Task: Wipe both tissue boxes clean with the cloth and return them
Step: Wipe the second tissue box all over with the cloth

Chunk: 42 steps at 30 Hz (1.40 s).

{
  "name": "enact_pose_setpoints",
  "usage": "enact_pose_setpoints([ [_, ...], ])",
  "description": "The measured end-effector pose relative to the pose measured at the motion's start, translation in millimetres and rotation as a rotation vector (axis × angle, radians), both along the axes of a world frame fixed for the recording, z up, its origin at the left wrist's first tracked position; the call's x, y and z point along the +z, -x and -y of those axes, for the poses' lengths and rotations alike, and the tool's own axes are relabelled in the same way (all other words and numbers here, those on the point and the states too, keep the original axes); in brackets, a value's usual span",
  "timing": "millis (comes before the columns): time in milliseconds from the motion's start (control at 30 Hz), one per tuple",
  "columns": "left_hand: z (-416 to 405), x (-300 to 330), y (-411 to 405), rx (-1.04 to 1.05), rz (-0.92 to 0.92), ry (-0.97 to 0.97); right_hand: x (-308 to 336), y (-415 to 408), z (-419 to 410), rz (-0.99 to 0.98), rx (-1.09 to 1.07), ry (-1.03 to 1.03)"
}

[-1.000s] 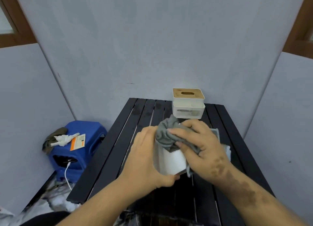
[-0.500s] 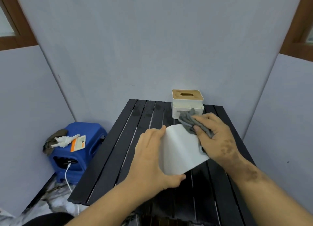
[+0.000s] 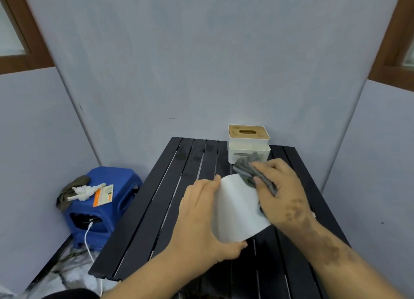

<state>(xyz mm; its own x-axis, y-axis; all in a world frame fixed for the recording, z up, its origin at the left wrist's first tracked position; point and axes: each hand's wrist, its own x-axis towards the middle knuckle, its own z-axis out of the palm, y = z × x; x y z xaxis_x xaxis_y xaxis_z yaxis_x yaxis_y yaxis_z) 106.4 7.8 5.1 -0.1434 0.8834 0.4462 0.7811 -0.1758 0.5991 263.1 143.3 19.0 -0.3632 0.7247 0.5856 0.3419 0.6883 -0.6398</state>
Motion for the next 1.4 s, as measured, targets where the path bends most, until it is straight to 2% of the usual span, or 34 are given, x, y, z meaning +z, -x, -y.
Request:
enact_pose_setpoints([
  [67, 0, -1, 2, 0.006, 0.003, -0.017, 3, 5, 20, 0.013, 0.147, -0.12],
  [133, -2, -2, 2, 0.012, -0.011, -0.018, 5, 1, 13, -0.014, 0.245, -0.088],
  [233, -3, -2, 0, 0.028, -0.007, 0.001, -2, -10, -19, -0.044, 0.05, 0.062],
  [300, -2, -1, 0, 0.03, 0.006, 0.013, -6, -10, -18, -0.02, -0.026, 0.09],
  [467, -3, 1, 7, 0.045, 0.094, -0.015, 3, -3, 18, 0.081, 0.291, -0.178],
  [533, -5, -1, 9, 0.062, 0.085, 0.005, -1, -8, -2, 0.044, 0.233, -0.072],
  [633, -6, -2, 10, 0.092, 0.071, 0.019, -10, -14, -26, 0.016, -0.014, 0.185],
  [700, -5, -3, 12, 0.089, 0.094, 0.021, -10, -7, -15, 0.076, -0.029, 0.101],
  [833, -6, -4, 17, 0.088, 0.158, 0.005, 4, -1, 18, 0.136, 0.32, -0.158],
  [900, -7, -5, 16, 0.09, 0.132, 0.01, 3, -6, 1, 0.134, 0.275, -0.079],
  [1000, -6, -4, 12, 0.097, 0.079, 0.021, -3, -18, -33, 0.06, -0.009, 0.283],
  [1067, -5, -5, 10, 0.088, 0.064, 0.025, -8, -17, -40, 0.071, -0.127, 0.344],
  [1167, -5, -5, 12, 0.091, 0.082, 0.01, -4, -4, -18, 0.133, -0.096, 0.118],
  [1267, -6, -4, 14, 0.081, 0.144, -0.022, 7, 5, 21, 0.151, 0.197, -0.068],
  [1333, -7, -6, 14, 0.071, 0.166, -0.045, 13, 3, 32, 0.163, 0.368, -0.142],
  [1400, -7, -7, 13, 0.072, 0.134, -0.033, 10, -4, 18, 0.135, 0.352, -0.123],
])
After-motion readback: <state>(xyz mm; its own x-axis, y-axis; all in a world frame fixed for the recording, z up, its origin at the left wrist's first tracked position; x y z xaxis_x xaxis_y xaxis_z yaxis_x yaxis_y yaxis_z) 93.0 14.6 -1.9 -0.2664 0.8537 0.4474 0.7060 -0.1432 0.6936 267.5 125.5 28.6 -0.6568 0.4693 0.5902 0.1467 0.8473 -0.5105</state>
